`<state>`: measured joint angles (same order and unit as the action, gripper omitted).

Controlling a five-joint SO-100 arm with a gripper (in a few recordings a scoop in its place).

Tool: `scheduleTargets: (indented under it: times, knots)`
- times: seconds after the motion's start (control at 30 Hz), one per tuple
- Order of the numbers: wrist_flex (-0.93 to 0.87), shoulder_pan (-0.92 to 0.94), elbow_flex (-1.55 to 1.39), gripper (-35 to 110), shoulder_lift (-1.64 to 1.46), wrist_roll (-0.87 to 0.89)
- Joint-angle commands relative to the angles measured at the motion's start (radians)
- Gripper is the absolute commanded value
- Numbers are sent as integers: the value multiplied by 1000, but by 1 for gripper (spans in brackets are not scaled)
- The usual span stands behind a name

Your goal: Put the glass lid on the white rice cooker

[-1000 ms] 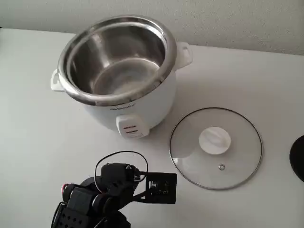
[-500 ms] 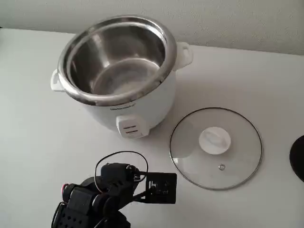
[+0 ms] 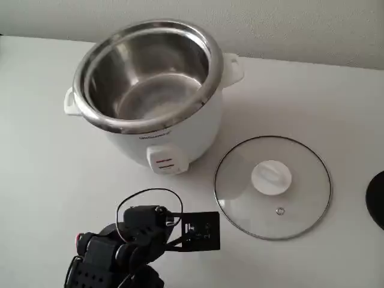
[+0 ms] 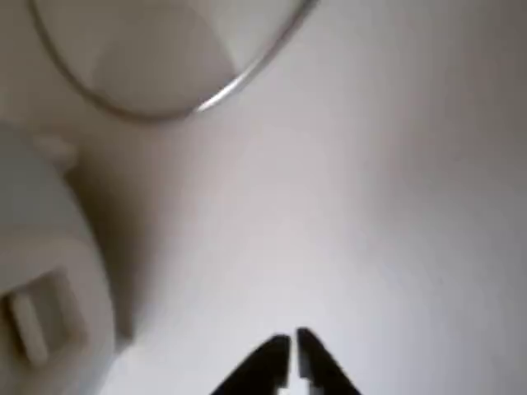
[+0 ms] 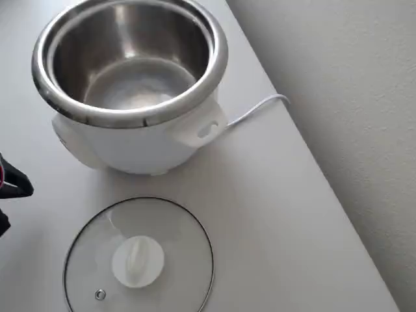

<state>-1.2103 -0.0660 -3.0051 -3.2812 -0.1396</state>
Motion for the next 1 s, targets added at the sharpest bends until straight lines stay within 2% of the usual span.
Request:
scheduleTargets:
  times: [0.0, 0.07, 0.13, 0.2, 0.4, 0.67, 0.97]
  knots:
    - [207, 130, -34, 1, -8, -9]
    - [295, 195, -26, 2, -6, -40]
    - [356, 290, -8, 9, -6, -161]
    - [439, 357, 2, 14, -6, -155]
    - [647, 344, 8, 20, 48, -135]
    - [1057, 388, 198, 21, 730, -54]
    - [1186, 397, 413, 20, 1124, 6]
